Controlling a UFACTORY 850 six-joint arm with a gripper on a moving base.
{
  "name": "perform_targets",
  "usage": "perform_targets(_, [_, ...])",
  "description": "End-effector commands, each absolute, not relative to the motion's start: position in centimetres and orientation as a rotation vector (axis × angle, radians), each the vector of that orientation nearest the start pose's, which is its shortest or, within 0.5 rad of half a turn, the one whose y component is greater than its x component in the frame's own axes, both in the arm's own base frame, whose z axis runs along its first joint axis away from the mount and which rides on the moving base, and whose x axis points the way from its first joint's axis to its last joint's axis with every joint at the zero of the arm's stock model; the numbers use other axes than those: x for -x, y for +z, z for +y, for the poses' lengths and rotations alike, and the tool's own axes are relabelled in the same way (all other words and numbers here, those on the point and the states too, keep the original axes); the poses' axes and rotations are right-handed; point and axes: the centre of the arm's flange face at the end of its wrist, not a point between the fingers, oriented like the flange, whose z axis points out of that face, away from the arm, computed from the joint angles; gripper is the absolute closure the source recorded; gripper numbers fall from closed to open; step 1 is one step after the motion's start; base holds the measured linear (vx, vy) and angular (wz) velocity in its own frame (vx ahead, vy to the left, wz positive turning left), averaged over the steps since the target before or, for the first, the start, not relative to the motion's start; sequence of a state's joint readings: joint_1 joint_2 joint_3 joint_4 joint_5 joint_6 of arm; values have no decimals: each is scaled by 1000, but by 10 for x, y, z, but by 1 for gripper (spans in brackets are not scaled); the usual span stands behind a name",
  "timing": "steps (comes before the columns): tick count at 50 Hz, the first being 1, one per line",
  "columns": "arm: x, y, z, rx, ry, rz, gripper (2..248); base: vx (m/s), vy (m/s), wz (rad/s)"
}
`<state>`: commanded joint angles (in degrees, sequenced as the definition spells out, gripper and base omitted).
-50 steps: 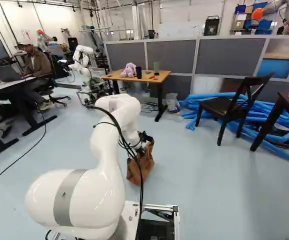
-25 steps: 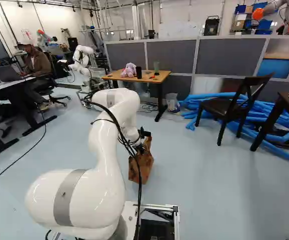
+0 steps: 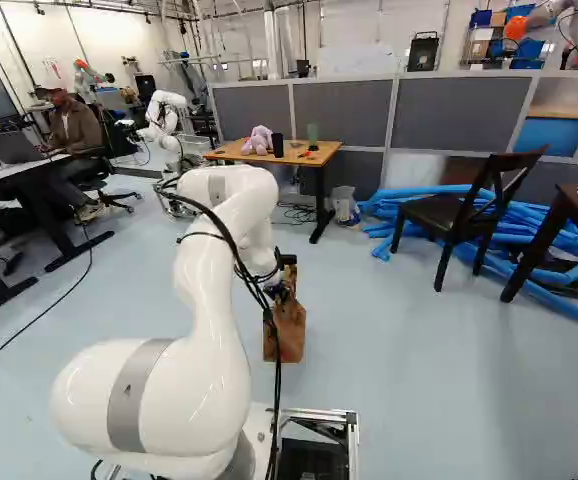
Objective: Pick up the bag on the ground and place it on the table
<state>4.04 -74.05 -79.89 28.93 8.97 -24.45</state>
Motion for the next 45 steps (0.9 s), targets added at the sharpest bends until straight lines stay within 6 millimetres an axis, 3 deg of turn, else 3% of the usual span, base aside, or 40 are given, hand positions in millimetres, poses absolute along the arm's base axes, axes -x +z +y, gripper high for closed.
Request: perform_targets(45, [-582, 43, 34, 3167, -442, 14, 229, 0, 0, 0])
